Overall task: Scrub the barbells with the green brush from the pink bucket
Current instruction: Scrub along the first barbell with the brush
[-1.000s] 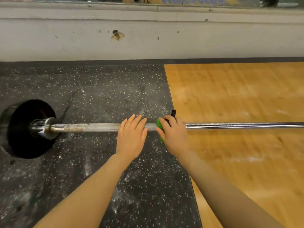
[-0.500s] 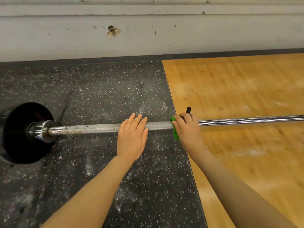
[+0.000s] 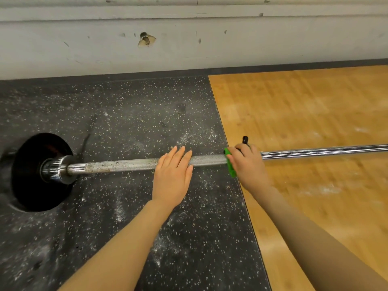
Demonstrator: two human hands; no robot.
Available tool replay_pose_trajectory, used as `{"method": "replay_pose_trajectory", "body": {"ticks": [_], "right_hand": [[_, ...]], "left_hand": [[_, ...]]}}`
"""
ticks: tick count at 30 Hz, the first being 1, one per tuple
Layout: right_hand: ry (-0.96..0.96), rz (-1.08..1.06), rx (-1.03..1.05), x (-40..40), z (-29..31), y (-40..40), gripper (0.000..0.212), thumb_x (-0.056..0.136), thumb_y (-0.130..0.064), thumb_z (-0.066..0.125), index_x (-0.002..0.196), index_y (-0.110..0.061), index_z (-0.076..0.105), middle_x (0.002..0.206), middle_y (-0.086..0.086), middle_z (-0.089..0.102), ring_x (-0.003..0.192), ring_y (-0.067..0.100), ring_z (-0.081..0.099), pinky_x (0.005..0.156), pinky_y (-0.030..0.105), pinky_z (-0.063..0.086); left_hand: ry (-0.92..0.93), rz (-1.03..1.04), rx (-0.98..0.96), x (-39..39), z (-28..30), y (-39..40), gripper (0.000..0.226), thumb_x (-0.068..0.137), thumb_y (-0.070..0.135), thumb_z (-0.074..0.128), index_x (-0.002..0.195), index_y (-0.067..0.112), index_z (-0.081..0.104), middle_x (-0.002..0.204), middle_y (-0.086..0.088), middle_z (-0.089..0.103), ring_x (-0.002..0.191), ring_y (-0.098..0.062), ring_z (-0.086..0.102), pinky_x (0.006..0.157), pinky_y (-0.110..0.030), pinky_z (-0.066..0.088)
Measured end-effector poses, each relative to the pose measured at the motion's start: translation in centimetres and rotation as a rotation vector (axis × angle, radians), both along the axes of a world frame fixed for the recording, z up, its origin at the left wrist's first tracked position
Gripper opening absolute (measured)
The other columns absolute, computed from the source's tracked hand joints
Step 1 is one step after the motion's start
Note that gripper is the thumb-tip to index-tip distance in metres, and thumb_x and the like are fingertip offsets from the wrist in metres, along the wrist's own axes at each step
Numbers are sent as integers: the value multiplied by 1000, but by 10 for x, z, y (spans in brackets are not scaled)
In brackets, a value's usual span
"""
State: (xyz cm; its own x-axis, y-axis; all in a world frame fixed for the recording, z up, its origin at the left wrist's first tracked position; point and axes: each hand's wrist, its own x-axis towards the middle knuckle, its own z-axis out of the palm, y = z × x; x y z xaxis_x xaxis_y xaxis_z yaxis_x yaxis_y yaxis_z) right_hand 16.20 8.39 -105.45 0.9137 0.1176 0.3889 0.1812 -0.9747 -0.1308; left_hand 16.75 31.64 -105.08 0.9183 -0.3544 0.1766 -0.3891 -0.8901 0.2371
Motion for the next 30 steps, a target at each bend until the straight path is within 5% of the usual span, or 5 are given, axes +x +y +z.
{"method": "replay_pose_trajectory", "body": {"ticks": [11,17,22,25,30], "right_hand": [[-5,1,102,-12,0,36,38,95,-27,41,101,-2,69,95,12,65,86,29,52,72,36,50],[31,1,126,-34,3,34,41,97,-29,40,114,-1,65,107,13,63,99,29,49,81,40,49],[49,-27,187,-42,15,32,32,96,-20,54,119,0,63,114,13,61,107,27,42,87,42,48],[4,70,149,-39,15,42,35,98,-25,46,115,-2,65,109,12,62,103,27,45,83,39,47],[27,158,44,-38,6,71,40,97,-31,40,109,-8,70,99,7,66,87,29,57,72,38,52]], "left_hand": [[46,27,67,-24,2,-1,50,100,37,25,140,16,48,143,-3,48,136,-24,38,114,-37,17],[95,6,81,-35,20,5,58,98,44,16,136,20,53,139,2,53,130,-17,47,109,-36,33],[75,-11,101,-25,24,18,62,98,46,11,141,19,46,150,-1,40,139,-19,35,114,-37,23],[108,-5,190,-15,20,24,69,95,49,1,145,19,40,154,-3,31,145,-19,22,117,-38,14],[120,-40,251,-22,13,26,66,100,45,9,132,13,57,138,-5,55,134,-23,43,112,-41,32]]}}
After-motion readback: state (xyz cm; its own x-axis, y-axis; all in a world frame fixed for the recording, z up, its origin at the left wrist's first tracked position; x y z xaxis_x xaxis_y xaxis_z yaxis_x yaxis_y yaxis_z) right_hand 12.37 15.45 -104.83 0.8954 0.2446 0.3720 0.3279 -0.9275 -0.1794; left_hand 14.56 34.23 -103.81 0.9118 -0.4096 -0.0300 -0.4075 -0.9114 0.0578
